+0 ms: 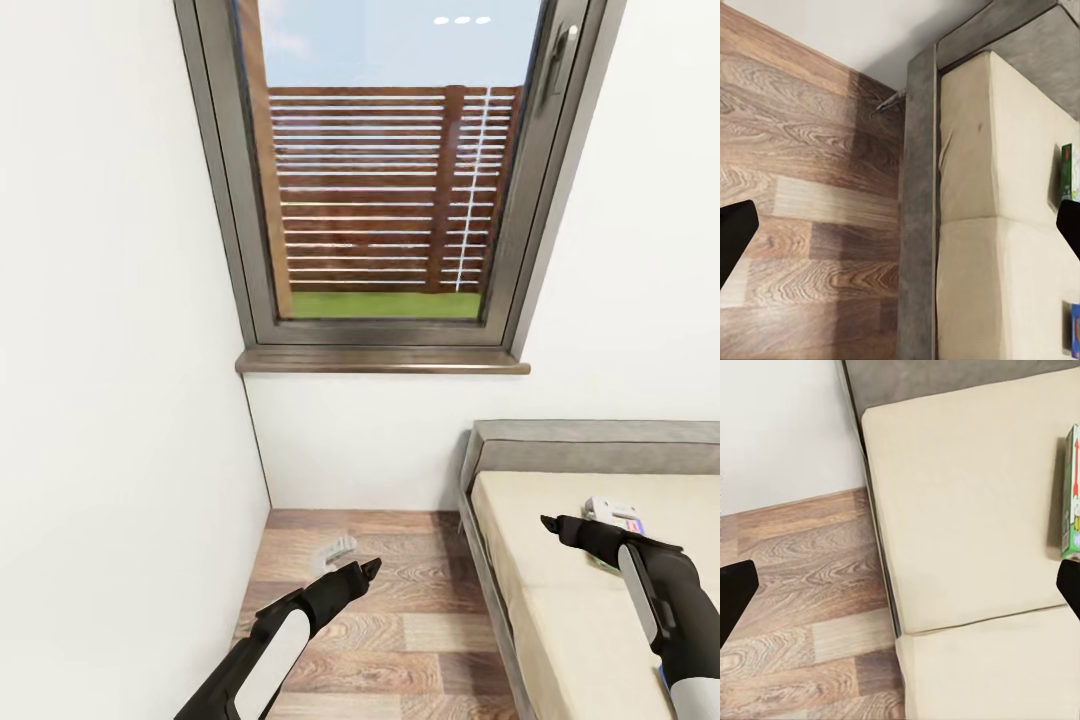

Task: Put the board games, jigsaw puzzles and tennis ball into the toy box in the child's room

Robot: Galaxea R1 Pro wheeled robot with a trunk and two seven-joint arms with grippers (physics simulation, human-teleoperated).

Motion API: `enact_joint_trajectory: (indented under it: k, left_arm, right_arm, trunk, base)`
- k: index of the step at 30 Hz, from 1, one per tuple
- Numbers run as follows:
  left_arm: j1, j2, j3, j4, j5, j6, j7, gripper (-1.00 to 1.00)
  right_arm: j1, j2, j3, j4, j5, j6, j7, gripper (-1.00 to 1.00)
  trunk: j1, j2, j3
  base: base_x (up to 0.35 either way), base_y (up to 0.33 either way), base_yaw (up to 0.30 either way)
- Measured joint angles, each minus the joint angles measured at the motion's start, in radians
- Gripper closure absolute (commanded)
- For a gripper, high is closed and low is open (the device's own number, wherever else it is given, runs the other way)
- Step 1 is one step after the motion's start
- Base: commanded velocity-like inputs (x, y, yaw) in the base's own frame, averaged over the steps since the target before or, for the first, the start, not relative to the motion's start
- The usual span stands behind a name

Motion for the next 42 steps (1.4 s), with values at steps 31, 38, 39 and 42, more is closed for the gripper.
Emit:
enact_joint_trajectory:
  k: [31,38,39,42]
  left_arm:
    - [0.000,0.000,-0.001,-0.001,0.000,0.001,-0.002,-1.00]
    - [0.000,0.000,-0.001,-0.001,0.000,0.001,-0.002,-1.00]
    - [0.000,0.000,-0.001,-0.001,0.000,0.001,-0.002,-1.00]
    - [0.000,0.000,-0.001,-0.001,0.000,0.001,-0.002,-1.00]
  right_arm:
    - [-0.001,0.001,0.000,0.000,0.000,0.008,0.003,-1.00]
    - [-0.001,0.002,0.000,0.000,0.000,0.008,0.003,-1.00]
    - [-0.001,0.002,0.000,0.000,0.000,0.008,0.003,-1.00]
    - [-0.001,0.003,0.000,0.000,0.000,0.008,0.003,-1.00]
  trunk:
    - [0.000,0.000,0.000]
    - [0.000,0.000,0.000]
    - [0.000,0.000,0.000]
    - [0.000,0.000,0.000]
  base:
    - [0.084,0.000,-0.002]
    - [0.029,0.000,-0.110]
    - [0.016,0.000,-0.187]
    - [0.012,0.000,-0.211]
